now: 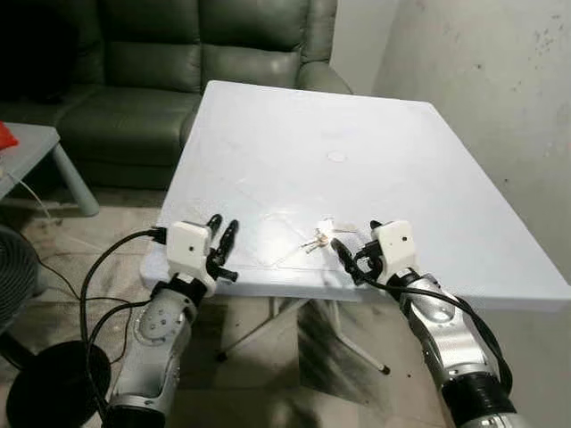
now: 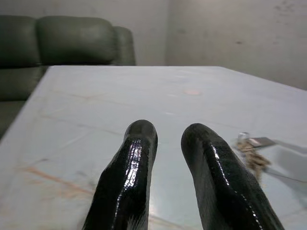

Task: Hang keys on a hook

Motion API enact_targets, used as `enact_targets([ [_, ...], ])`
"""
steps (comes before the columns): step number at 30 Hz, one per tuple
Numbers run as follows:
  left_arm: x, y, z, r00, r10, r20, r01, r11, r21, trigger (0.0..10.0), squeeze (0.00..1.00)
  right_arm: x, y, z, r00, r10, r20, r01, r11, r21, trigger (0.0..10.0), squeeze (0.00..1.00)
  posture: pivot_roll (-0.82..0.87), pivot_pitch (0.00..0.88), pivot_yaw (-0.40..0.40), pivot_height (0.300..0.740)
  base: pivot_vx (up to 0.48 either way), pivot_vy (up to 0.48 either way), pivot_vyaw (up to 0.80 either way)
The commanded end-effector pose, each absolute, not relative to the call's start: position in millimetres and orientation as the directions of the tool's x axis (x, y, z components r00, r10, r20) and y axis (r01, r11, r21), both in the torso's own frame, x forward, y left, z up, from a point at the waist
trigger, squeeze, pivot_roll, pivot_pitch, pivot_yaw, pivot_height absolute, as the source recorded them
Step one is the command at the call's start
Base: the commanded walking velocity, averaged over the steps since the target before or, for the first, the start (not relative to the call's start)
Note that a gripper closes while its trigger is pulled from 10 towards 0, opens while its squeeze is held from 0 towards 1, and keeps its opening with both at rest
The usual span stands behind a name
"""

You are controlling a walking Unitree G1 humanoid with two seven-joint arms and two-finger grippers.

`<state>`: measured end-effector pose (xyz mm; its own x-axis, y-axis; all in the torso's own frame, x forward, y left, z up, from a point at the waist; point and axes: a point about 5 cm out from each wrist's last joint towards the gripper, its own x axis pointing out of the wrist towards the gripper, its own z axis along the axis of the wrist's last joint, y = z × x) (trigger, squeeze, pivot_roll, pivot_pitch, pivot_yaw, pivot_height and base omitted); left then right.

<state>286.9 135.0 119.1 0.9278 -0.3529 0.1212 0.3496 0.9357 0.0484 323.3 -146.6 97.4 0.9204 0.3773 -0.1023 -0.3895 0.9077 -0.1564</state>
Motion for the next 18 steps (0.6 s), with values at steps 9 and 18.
enact_targets([
  [9, 267, 111, 123, 0.884, -0.454, 0.113, 0.448, 0.891, 0.076, 10.0, 0.0, 330, -116, 102, 0.901, 0.418, -0.113, -0.429, 0.899, -0.089, 10.0, 0.0, 0.08, 0.123, -0.094, 0.74, 0.0, 0.0, 0.0],
  [18, 256, 104, 125, 0.876, -0.472, 0.099, 0.468, 0.882, 0.061, 10.0, 0.0, 327, -85, 100, 0.887, 0.444, -0.125, -0.453, 0.89, -0.052, 10.0, 0.0, 0.08, 0.166, -0.095, 0.74, 0.0, 0.0, 0.0],
])
